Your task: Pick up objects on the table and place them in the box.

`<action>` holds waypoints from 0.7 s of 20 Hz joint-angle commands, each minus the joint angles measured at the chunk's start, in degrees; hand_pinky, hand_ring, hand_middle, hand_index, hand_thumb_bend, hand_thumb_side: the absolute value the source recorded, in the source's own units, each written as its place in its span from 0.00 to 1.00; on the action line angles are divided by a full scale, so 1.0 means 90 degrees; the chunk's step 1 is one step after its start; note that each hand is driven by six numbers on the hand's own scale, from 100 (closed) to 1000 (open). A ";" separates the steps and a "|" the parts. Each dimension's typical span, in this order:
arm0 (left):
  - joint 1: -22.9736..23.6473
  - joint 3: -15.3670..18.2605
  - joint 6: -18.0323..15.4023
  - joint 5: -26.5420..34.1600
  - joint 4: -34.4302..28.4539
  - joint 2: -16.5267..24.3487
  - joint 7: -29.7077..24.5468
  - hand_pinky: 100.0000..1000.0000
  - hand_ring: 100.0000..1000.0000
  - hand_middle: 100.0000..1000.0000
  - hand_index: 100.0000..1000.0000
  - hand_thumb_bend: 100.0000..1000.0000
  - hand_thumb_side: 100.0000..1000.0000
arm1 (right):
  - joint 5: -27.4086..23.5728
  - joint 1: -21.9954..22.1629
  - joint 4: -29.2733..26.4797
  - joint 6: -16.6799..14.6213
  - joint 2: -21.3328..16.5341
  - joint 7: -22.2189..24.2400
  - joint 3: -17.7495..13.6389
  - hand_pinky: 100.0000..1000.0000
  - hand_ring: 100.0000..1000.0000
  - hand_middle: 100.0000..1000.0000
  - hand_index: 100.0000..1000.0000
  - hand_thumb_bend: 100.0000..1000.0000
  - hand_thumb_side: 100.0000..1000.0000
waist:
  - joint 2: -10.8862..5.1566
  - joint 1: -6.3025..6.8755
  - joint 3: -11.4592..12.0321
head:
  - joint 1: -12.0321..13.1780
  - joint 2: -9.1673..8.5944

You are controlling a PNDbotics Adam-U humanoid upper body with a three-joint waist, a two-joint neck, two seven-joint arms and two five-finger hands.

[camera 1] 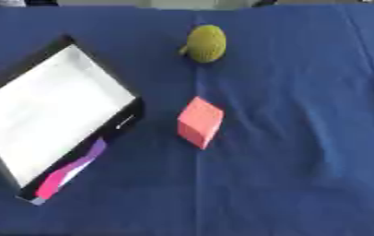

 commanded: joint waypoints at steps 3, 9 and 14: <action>-0.0047 0.0083 0.0005 -0.0009 -0.0128 0.0124 0.0023 0.77 0.78 0.77 0.87 0.76 0.59 | 0.0090 -0.0120 -0.0017 0.0018 -0.0201 0.0043 -0.0040 0.80 0.77 0.82 0.89 0.00 0.71 | -0.0044 -0.0070 0.0019 | -0.0059 0.0045; -0.0041 0.0075 0.0012 -0.0008 -0.0132 0.0129 0.0011 0.77 0.78 0.77 0.87 0.76 0.59 | 0.0147 -0.0142 -0.0047 0.0051 -0.0202 0.0060 -0.0017 0.80 0.78 0.82 0.89 0.00 0.84 | -0.0048 -0.0077 0.0021 | -0.0090 0.0045; -0.0028 0.0071 0.0013 -0.0013 -0.0137 0.0153 0.0003 0.77 0.78 0.77 0.87 0.76 0.59 | 0.1021 -0.0457 -0.0489 -0.0240 -0.0272 0.1036 0.0206 0.84 0.81 0.83 0.89 0.00 0.64 | -0.0053 -0.0075 0.0012 | -0.0146 0.0045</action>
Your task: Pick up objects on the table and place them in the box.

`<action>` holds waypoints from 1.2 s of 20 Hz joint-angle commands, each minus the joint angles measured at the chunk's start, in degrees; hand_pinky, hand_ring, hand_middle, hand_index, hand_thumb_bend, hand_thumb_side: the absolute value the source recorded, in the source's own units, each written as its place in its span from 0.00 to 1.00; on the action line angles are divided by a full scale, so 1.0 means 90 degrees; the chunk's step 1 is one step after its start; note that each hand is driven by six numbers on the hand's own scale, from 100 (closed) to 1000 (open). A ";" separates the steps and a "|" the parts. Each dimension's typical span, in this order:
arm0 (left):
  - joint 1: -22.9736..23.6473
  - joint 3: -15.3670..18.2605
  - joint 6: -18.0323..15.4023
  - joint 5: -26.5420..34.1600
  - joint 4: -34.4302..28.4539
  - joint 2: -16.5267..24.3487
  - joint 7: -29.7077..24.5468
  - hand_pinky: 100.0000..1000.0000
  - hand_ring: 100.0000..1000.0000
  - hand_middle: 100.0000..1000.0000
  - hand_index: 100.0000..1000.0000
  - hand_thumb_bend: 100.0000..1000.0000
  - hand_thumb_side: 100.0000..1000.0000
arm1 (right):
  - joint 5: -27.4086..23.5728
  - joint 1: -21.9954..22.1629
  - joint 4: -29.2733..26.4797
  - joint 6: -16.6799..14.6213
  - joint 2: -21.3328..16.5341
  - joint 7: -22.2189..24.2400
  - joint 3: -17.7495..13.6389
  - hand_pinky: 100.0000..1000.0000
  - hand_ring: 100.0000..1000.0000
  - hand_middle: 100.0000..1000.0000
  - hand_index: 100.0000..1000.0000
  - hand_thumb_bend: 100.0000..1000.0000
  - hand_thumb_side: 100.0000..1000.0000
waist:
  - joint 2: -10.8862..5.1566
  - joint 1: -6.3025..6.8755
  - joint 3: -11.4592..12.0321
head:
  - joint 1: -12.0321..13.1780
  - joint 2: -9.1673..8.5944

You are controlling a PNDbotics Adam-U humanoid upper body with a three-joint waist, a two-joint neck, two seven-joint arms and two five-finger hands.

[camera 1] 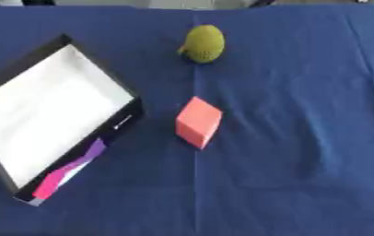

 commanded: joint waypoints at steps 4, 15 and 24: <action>-0.0009 0.0078 0.0005 -0.0016 -0.0094 0.0164 0.0008 0.77 0.78 0.77 0.87 0.75 0.59 | 0.1733 -0.0670 -0.0802 -0.0776 -0.0142 0.2659 0.0191 0.87 0.84 0.84 0.89 0.00 0.61 | -0.0051 -0.0064 -0.0022 | -0.0096 0.0029; 0.0099 0.0108 0.0001 0.0011 -0.0043 0.0307 0.0016 0.77 0.78 0.76 0.87 0.75 0.59 | 0.3123 -0.1683 -0.1558 -0.1713 0.0473 0.5613 0.0987 0.90 0.86 0.85 0.87 0.00 0.61 | -0.0032 -0.0069 -0.0060 | -0.0159 -0.0057; 0.0221 0.0120 -0.0007 0.0028 0.0009 0.0426 0.0018 0.77 0.78 0.76 0.87 0.75 0.59 | 0.3420 -0.1913 -0.1503 -0.1931 0.1089 0.5642 0.1695 0.91 0.88 0.87 0.89 0.00 0.62 | -0.0046 -0.0056 -0.0121 | -0.0142 -0.0095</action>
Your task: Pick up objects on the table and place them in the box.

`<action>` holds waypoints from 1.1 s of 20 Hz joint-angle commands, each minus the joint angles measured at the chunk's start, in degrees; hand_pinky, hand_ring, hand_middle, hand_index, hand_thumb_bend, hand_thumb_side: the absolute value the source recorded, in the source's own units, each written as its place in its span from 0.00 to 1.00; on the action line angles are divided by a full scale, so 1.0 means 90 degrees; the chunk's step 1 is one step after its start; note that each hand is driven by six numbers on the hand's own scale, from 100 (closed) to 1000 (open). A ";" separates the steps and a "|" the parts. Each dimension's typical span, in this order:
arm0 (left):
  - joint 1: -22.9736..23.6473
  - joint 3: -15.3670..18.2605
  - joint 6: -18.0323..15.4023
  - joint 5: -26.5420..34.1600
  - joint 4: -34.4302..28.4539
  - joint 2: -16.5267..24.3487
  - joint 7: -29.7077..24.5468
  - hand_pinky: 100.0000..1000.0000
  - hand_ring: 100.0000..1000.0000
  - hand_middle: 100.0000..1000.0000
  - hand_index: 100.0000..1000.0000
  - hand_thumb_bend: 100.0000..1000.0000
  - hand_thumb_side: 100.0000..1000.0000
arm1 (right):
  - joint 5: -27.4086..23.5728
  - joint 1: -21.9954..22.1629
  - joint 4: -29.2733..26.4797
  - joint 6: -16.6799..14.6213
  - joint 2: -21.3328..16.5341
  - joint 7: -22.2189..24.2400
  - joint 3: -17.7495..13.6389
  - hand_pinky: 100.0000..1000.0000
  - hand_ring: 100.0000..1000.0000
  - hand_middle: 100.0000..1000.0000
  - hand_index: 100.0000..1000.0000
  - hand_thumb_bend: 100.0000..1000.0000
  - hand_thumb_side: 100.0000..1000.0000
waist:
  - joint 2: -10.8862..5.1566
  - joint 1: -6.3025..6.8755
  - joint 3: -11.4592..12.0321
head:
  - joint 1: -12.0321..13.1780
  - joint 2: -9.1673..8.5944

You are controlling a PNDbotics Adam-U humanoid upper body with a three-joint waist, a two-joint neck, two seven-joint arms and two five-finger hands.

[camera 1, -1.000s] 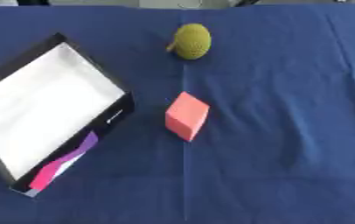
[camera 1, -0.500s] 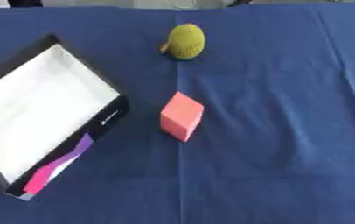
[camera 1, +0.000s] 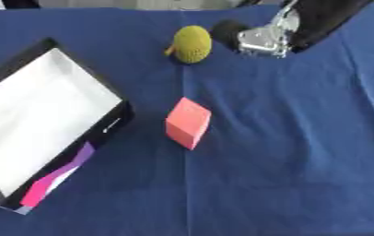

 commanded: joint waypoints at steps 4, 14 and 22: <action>0.0126 0.0149 -0.0019 0.0002 0.0016 0.0375 0.0043 0.77 0.78 0.76 0.87 0.75 0.59 | 0.0601 -0.0054 -0.0003 -0.0364 0.0381 -0.0001 0.0238 0.91 0.89 0.87 0.89 0.00 0.61 | -0.0044 -0.0071 -0.0060 | 0.0050 -0.0078; 0.0209 0.0162 -0.0031 0.0018 0.0048 0.0398 0.0041 0.77 0.78 0.76 0.87 0.74 0.59 | 0.1073 0.0182 0.0231 -0.0667 0.0799 -0.0001 0.0470 0.91 0.88 0.87 0.90 0.00 0.57 | -0.0005 -0.0072 -0.0090 | 0.0142 -0.0142; 0.0242 0.0162 -0.0035 0.0040 0.0069 0.0388 0.0043 0.77 0.78 0.76 0.88 0.74 0.59 | 0.1570 0.0271 0.0717 -0.1336 0.0906 -0.0001 0.0815 0.93 0.90 0.89 0.91 0.25 0.16 | 0.0051 -0.0088 -0.0088 | 0.0114 -0.0172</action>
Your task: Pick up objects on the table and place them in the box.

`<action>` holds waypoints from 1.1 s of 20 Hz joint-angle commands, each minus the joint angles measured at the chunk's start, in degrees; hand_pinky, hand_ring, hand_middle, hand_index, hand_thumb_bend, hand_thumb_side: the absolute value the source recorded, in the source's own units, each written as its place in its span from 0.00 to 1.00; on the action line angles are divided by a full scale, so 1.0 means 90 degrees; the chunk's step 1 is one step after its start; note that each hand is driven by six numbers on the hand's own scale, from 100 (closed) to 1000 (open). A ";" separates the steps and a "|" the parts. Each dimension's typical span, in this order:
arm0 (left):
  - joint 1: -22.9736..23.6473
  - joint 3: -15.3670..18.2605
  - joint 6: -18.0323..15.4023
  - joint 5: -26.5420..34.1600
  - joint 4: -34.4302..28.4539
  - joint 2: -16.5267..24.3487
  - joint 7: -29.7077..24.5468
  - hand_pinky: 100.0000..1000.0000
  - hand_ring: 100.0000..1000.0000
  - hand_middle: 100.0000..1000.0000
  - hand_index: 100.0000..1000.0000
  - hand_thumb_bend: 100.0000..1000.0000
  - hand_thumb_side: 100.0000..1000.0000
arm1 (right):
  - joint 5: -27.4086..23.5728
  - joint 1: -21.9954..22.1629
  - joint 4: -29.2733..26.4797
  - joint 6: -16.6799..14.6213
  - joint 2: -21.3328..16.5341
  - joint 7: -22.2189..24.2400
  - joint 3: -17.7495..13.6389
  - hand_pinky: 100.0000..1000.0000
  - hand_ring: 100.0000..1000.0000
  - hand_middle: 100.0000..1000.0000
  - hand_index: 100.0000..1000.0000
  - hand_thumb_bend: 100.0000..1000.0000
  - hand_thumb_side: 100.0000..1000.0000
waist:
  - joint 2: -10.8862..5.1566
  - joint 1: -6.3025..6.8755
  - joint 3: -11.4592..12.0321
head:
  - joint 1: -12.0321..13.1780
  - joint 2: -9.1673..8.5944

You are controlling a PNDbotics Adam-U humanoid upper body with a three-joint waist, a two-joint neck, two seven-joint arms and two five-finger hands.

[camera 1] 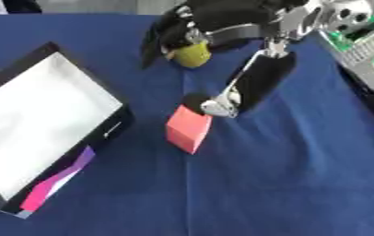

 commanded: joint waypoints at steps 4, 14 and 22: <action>0.0001 0.0092 -0.0027 0.0025 -0.0027 0.0230 0.0003 0.77 0.78 0.76 0.88 0.74 0.59 | 0.0365 -0.0005 0.0325 -0.0550 0.0033 -0.0005 -0.0007 0.93 0.90 0.89 0.93 0.31 0.13 | 0.0019 -0.0061 0.0006 | -0.0024 -0.0083; -0.0014 0.0076 -0.0035 0.0031 -0.0036 0.0201 -0.0025 0.77 0.79 0.76 0.88 0.74 0.59 | 0.0687 0.0076 0.0694 -0.0969 0.0103 -0.0005 0.0123 0.95 0.92 0.91 0.94 0.31 0.26 | 0.0048 -0.0048 0.0038 | -0.0148 -0.0167; -0.0026 0.0072 -0.0033 0.0040 -0.0028 0.0207 -0.0029 0.77 0.79 0.76 0.88 0.73 0.59 | 0.0755 0.0167 0.0919 -0.1162 0.0046 -0.0005 0.0309 0.95 0.91 0.90 0.94 0.28 0.29 | 0.0101 -0.0059 0.0048 | -0.0169 -0.0167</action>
